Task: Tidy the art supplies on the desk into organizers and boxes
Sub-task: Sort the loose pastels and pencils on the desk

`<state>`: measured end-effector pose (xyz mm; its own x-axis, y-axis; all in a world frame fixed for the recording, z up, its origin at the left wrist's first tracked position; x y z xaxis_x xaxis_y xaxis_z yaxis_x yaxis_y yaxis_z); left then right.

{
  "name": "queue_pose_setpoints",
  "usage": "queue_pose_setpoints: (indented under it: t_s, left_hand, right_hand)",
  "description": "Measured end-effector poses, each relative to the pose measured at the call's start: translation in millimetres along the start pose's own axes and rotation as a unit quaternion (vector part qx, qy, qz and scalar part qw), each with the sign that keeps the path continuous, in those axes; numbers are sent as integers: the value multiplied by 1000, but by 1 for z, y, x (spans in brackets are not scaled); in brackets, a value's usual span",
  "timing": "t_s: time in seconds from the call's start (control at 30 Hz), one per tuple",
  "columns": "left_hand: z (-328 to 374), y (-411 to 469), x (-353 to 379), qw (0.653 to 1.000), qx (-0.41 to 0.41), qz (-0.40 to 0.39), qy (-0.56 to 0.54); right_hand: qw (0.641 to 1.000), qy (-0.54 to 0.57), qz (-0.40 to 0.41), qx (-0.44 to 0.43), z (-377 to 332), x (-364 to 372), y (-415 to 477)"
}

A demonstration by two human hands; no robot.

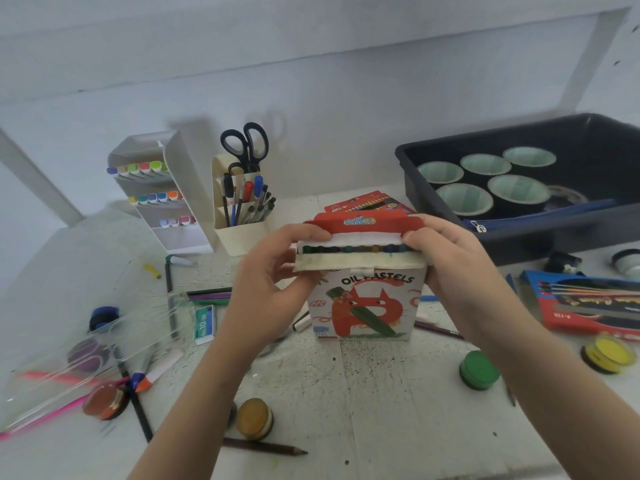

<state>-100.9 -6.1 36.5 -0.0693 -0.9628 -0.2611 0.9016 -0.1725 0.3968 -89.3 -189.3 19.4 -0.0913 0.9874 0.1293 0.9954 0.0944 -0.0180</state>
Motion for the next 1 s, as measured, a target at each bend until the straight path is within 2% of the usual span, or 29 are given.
queue_pose_setpoints:
  t_s: [0.1,0.4,0.63,0.83,1.0]
  left_hand:
    - [1,1,8,1000,-11,-13,8]
    - [6,8,11,998,29,13,61]
    - [3,5,9,999,21,27,15]
    - [1,5,1,998,26,43,32]
    - [-4,6,2,998,-5,61,-4]
  right_hand:
    - [1000,7,8,-2,2,0,0]
    - [1000,7,5,4,8,0,-1]
    - [1000,15,-12,17,9,0,2]
    - [1000,18,-1,12,12,0,5]
    - [999,32,-5,5,11,-1,7]
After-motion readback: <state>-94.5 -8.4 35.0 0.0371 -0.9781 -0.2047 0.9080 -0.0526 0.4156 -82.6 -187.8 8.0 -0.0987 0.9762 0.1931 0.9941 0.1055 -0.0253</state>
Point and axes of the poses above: each hand's wrist, its own y-axis towards the middle knuckle, its own x-axis out of the palm, z = x × y, the point moved 7 cm from there along y, towards the middle knuckle
